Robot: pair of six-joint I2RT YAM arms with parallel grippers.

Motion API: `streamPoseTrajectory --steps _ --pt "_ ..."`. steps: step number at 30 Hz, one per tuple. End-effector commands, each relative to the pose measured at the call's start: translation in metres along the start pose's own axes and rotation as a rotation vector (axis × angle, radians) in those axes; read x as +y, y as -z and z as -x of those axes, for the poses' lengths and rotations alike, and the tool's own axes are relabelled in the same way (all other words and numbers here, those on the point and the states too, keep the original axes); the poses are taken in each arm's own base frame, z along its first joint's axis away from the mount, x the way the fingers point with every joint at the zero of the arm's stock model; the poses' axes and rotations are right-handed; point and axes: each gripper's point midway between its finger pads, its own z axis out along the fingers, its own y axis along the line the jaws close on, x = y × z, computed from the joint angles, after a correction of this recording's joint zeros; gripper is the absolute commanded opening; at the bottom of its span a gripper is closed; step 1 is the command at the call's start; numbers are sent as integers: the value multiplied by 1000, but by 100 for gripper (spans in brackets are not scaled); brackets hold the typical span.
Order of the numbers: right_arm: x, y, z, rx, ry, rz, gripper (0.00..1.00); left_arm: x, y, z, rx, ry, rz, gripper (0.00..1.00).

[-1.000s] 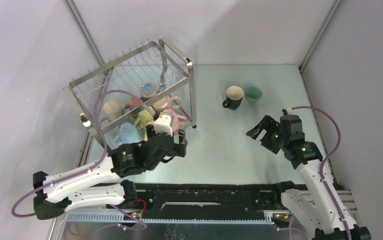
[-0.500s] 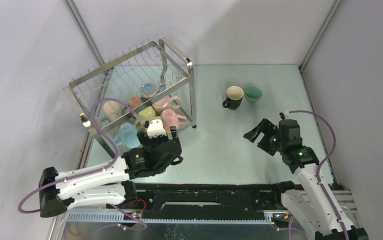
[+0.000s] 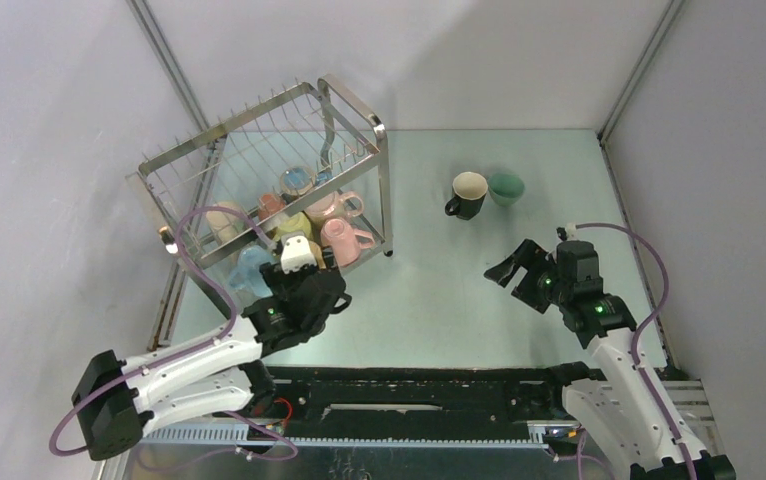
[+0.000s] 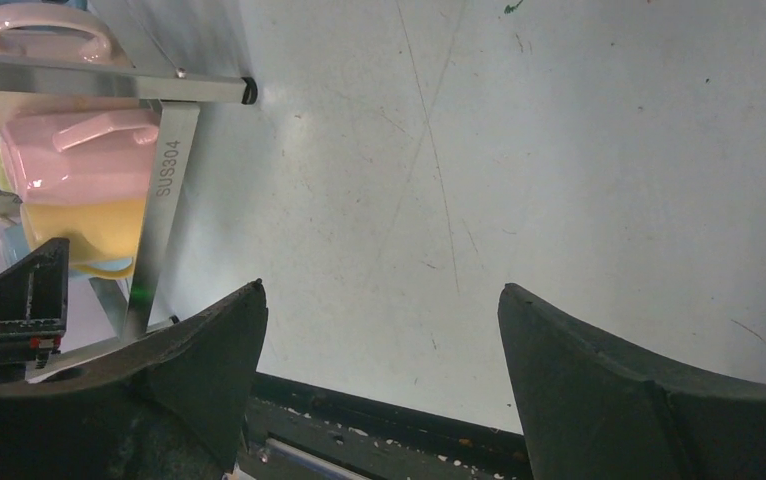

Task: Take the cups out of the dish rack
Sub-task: Unload the cup from the dish rack.

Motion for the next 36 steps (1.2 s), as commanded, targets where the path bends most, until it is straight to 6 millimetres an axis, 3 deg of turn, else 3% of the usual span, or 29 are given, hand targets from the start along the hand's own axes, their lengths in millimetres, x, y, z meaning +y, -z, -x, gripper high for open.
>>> streamPoseTrajectory --steps 1,10,21,26,33,36 --pt "6 0 0 -8 -7 29 92 -14 -8 6 -14 38 -71 100" --pt "6 -3 -1 5 -4 29 92 -3 -28 0 -12 17 -47 100" --pt "5 -4 -4 18 2 24 92 -14 -42 -10 19 8 -69 100" --pt "5 -5 -6 22 4 24 91 -14 -40 -9 22 24 -77 92" --pt "6 -6 -8 29 6 27 91 -11 -44 -8 17 3 -41 72" --pt "5 -7 -9 32 7 22 91 -9 -44 -4 15 12 -23 69"
